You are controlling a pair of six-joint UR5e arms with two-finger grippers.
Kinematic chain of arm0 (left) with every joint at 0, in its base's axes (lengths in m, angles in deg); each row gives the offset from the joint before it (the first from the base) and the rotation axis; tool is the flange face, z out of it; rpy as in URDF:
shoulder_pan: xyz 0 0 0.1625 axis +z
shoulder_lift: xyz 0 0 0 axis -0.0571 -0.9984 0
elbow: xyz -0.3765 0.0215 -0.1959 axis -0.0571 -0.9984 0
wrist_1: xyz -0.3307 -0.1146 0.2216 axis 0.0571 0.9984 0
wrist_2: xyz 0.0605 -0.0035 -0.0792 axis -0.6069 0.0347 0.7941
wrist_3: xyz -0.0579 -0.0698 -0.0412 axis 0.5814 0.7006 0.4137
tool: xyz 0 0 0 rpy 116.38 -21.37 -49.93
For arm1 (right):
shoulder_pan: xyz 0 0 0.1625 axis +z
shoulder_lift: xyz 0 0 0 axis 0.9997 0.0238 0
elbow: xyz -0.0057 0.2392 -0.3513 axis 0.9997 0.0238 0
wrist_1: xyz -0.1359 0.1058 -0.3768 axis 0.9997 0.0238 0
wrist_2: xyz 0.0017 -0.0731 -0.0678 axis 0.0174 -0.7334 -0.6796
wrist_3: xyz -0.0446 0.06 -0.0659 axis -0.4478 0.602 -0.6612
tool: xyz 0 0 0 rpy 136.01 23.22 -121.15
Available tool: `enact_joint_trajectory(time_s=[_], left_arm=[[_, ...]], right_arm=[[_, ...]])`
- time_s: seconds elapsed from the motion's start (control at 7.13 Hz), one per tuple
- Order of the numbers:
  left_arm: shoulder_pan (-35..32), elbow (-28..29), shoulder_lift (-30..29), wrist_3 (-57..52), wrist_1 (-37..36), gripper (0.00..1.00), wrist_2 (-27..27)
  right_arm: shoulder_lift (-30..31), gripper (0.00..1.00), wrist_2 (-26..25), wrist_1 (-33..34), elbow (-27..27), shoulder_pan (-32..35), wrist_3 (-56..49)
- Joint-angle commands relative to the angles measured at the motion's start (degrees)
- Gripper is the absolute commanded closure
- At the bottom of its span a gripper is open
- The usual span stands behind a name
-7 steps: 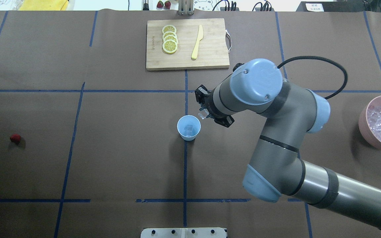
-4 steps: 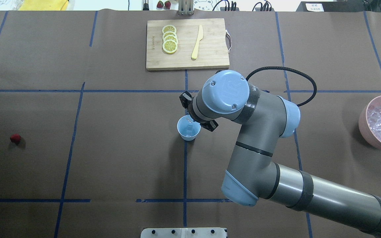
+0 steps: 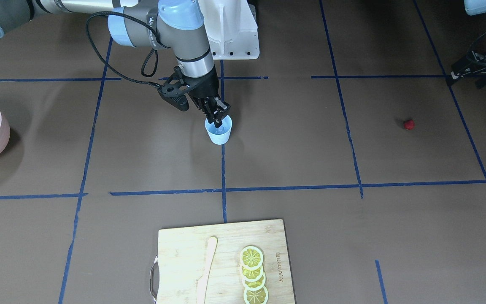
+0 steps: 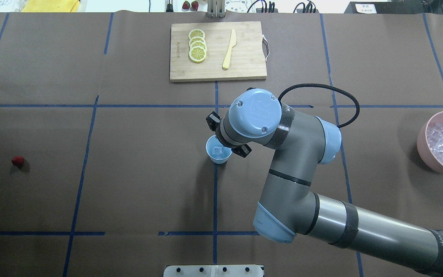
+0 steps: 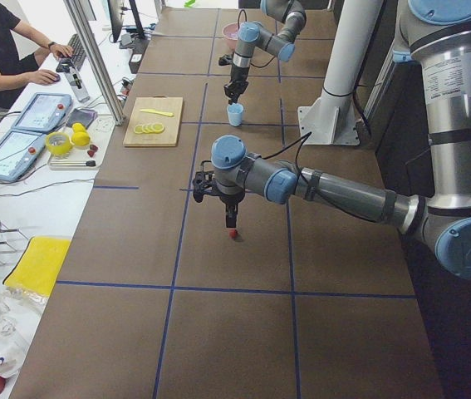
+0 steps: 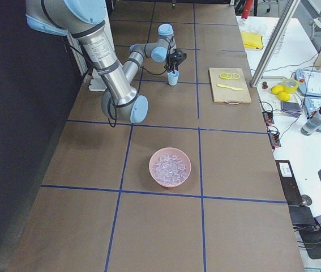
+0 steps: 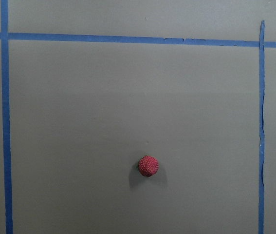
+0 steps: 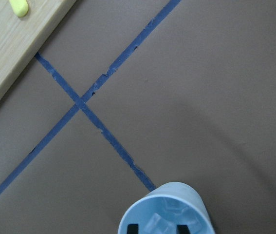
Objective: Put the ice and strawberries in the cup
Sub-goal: 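Open the right gripper to drop the ice cube into the cup, then withdraw the right gripper toward the bowl while the left gripper reaches toward the strawberry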
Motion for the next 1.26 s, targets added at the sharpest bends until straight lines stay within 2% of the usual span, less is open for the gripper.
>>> enact_joint_trajectory(time_s=[0.0, 0.14, 0.42, 0.56, 0.84, 1.12], left_arm=[[0.0, 0.0, 0.4, 0.0, 0.0, 0.0, 0.1], [0.0, -0.8, 0.9, 0.0, 0.0, 0.0, 0.0], [0.0, -0.9, 1.3, 0.0, 0.1, 0.0, 0.0], [0.1, -0.8, 1.3, 0.0, 0.0, 0.0, -0.2], [0.2, -0.8, 1.1, 0.0, 0.0, 0.0, -0.6], [0.2, -0.8, 1.0, 0.0, 0.0, 0.0, -0.9]], right_arm=[[0.1, 0.61, 0.0, 0.0, 0.1, -0.1, 0.0], [0.1, 0.6, 0.0, 0.1, 0.0, 0.0, 0.0], [0.8, 0.25, 0.7, 0.8, -1.8, 1.0, -0.5], [3.0, 0.01, 0.9, 4.4, -6.6, 1.8, -0.7], [11.7, 0.01, 3.3, 12.6, -21.5, 4.3, -9.6], [22.0, 0.0, 8.5, 14.2, -29.1, 8.4, -19.8]])
